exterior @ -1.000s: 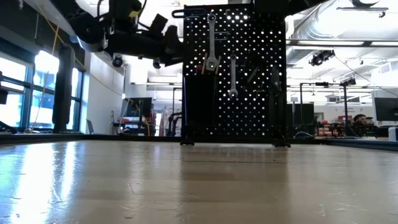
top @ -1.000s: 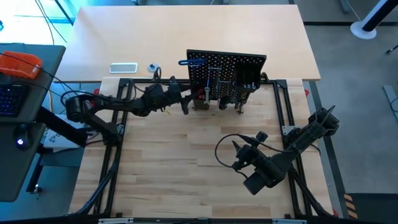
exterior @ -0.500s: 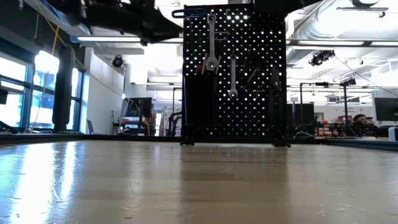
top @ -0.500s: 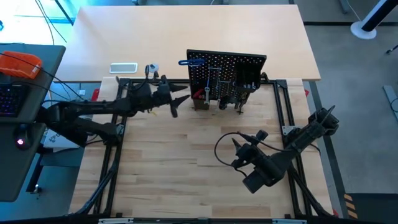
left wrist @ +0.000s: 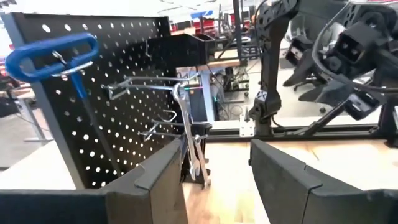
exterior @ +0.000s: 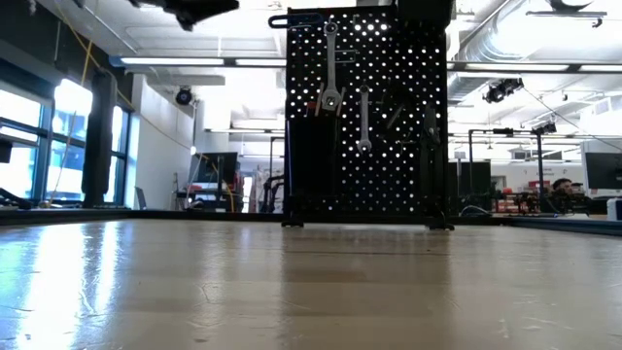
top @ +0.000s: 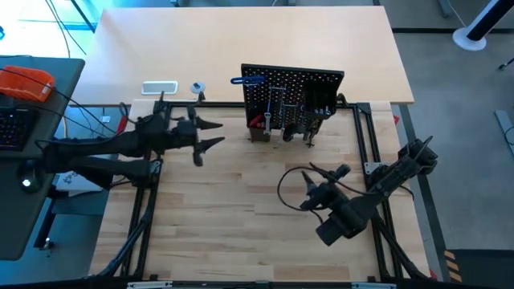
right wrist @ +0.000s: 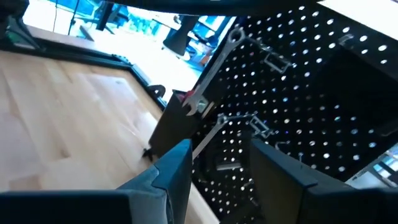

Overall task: Hang tools onto peg board
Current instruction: Return to Home Position

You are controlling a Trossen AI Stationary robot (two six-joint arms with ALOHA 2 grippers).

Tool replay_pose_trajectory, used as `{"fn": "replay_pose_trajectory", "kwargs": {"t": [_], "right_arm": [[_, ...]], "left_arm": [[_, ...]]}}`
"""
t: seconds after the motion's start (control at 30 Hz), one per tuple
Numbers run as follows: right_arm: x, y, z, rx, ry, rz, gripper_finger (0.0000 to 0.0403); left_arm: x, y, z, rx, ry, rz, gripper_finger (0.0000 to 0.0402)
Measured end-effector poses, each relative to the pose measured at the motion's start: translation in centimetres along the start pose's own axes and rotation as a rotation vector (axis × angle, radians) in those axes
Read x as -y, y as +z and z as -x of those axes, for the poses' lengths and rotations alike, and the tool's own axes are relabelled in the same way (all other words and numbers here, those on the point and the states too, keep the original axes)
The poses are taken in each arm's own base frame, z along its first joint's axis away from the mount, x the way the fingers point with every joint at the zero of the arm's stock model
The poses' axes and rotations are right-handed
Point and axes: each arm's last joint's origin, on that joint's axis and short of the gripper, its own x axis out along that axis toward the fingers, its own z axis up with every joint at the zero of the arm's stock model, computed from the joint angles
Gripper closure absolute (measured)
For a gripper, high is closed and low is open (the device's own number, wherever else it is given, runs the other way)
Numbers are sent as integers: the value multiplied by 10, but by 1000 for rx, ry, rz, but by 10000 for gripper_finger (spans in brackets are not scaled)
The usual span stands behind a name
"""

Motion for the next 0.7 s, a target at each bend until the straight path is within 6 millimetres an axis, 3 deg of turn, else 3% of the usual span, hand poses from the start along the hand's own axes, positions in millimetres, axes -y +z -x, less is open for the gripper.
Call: {"fn": "replay_pose_trajectory", "kwargs": {"t": [0.23, 0.7], "right_arm": [[17, 6, -2, 21, -17, -9, 249], [76, 23, -25, -16, -110, 1, 249]], "left_arm": [[5, 3, 17, -21, 3, -35, 218], [10, -2, 19, -82, -34, -82, 218]]}}
